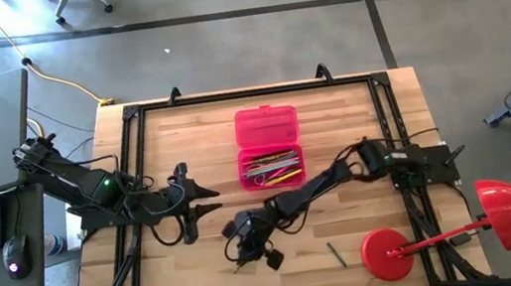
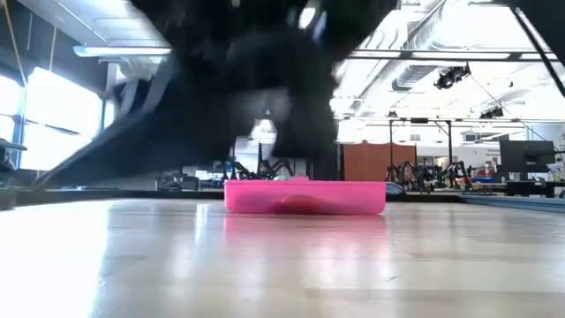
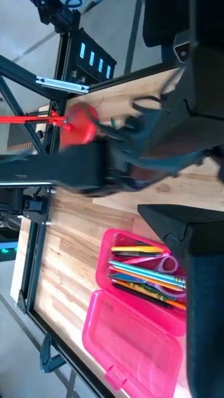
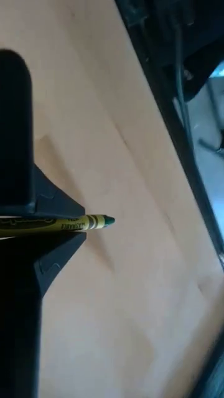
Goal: Pick & place school supplies into a supply box
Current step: Put the green crayon into the pink supply box, then put the dark green crayon into the pink supply box, then close the pink supply box
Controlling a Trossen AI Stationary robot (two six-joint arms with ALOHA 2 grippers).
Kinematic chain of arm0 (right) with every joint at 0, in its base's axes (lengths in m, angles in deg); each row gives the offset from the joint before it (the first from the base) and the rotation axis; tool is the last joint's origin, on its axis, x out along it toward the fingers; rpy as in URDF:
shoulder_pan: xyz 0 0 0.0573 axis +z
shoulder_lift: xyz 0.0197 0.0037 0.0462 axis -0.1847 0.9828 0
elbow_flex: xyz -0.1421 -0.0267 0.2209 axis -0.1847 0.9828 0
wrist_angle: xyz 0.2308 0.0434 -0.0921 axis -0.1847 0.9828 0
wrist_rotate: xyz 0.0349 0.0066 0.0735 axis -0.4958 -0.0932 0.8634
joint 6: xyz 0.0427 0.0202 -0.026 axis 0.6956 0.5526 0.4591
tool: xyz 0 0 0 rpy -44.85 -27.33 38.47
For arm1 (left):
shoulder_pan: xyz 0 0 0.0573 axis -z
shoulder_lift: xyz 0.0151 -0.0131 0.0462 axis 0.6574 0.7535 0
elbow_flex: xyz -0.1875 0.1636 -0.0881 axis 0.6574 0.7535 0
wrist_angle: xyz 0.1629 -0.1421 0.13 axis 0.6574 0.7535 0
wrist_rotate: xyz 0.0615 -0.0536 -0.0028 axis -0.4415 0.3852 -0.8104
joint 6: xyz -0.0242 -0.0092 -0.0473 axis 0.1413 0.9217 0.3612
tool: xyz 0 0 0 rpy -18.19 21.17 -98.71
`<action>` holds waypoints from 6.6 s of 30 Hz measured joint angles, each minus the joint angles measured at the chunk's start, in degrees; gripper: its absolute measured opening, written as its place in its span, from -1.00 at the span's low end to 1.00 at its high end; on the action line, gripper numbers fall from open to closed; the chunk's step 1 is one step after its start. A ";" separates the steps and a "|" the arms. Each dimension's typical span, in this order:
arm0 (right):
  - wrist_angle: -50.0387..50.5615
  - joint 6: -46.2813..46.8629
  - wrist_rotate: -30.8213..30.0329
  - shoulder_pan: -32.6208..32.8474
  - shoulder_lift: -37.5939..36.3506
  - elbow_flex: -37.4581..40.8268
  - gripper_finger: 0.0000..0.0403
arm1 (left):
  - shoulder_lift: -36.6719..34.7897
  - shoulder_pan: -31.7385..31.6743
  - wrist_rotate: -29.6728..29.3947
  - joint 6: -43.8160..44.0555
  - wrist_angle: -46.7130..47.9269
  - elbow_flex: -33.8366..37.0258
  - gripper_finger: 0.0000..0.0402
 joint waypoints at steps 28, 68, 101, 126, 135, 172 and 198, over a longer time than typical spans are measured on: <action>-37.61 16.86 -28.35 -19.50 -35.15 59.55 -0.94 | 0.02 0.00 -4.42 -2.26 -3.43 0.00 -0.22; 0.39 -4.53 4.00 9.06 -48.77 54.55 -0.63 | 0.46 -0.02 -5.34 -1.93 -3.00 0.00 -0.22; -0.43 -28.33 4.99 10.56 -32.05 54.47 -0.79 | 0.44 0.00 -4.54 1.02 -3.03 0.00 -0.22; -9.65 -19.61 -23.27 -2.79 -44.44 49.27 -0.98 | 0.44 -0.01 -4.09 -0.66 -3.03 0.00 -0.22; -13.42 9.48 -30.40 -16.65 -41.92 49.40 -0.95 | 0.44 -0.01 -4.00 -0.48 -3.07 0.00 -0.22; -14.89 11.16 -40.32 -22.40 -39.72 47.94 -0.58 | 8.52 -1.87 -15.06 15.20 -4.42 -0.02 -0.22; 5.78 36.67 -27.60 -51.53 -48.71 45.68 -1.00 | 34.70 -22.54 13.29 19.79 -6.96 0.06 -0.92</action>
